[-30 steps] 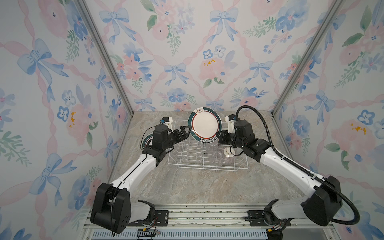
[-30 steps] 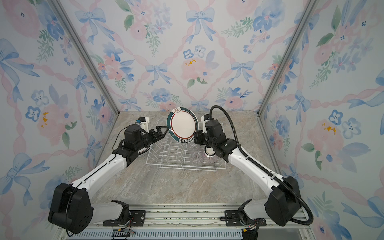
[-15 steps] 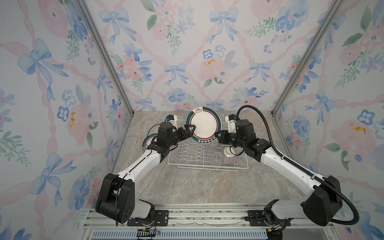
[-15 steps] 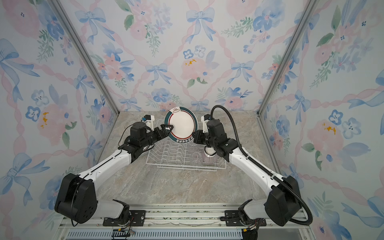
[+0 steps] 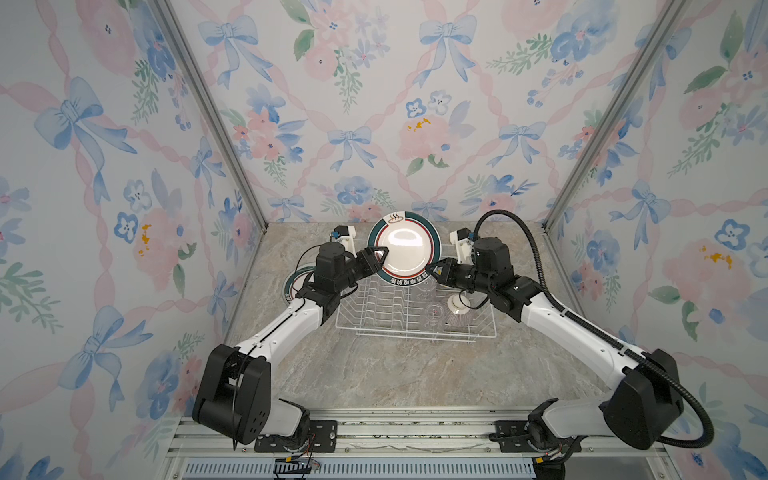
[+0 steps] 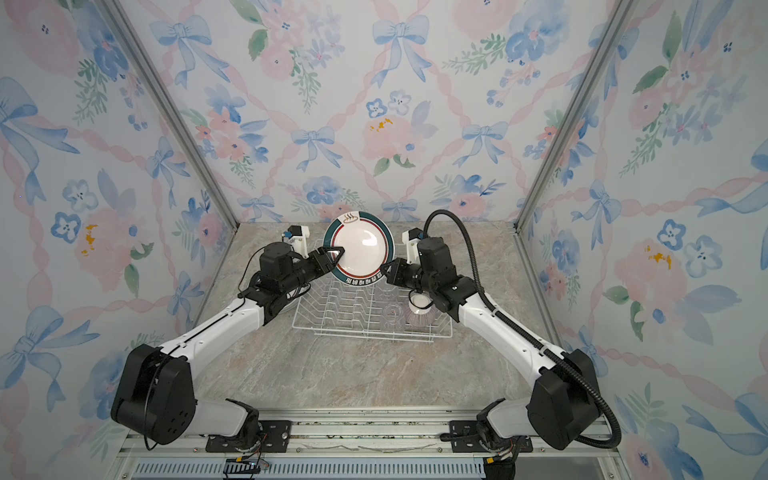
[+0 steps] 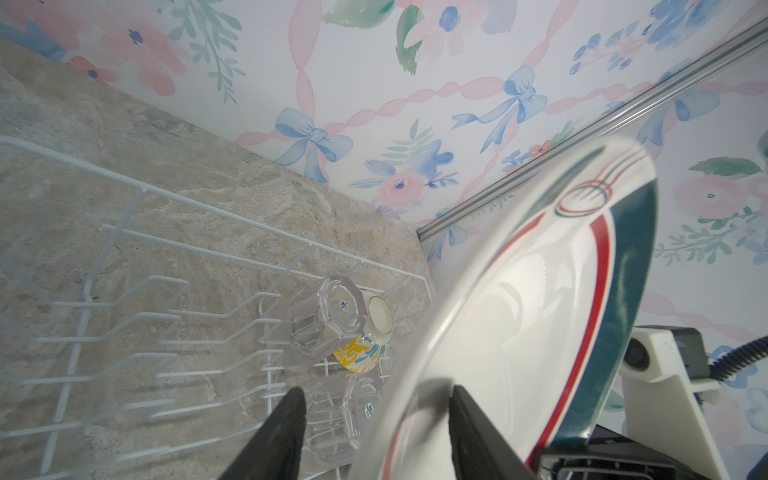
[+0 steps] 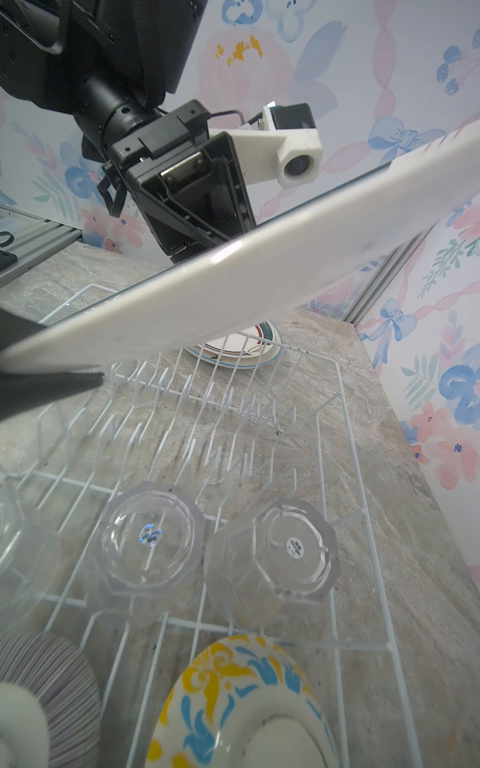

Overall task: Unload the mixed dishes from the dish rack
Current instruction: 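Grasp the raised plate rim with the left gripper beside the right gripper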

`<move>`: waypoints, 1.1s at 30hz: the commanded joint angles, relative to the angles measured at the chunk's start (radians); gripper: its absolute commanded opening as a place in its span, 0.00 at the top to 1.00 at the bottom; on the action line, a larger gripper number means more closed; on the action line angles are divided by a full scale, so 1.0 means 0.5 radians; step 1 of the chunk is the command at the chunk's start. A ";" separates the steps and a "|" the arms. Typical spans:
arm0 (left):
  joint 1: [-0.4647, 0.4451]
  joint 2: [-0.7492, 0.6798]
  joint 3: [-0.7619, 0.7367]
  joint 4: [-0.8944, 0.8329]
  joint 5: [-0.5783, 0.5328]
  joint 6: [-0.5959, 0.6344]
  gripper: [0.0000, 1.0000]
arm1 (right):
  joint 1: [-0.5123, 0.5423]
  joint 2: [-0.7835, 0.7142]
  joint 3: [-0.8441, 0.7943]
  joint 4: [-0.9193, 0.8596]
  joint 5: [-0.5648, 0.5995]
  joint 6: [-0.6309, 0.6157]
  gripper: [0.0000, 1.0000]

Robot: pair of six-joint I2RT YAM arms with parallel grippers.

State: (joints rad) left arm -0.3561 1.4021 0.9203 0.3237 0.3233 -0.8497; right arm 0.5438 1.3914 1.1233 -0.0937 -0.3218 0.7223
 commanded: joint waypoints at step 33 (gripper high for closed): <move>-0.024 -0.011 0.008 0.101 0.015 0.033 1.00 | -0.040 -0.012 -0.028 0.127 -0.073 -0.036 0.15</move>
State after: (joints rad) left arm -0.3660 1.4002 0.9203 0.3573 0.3439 -0.8597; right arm 0.5175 1.3952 1.1122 -0.0616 -0.3519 0.7235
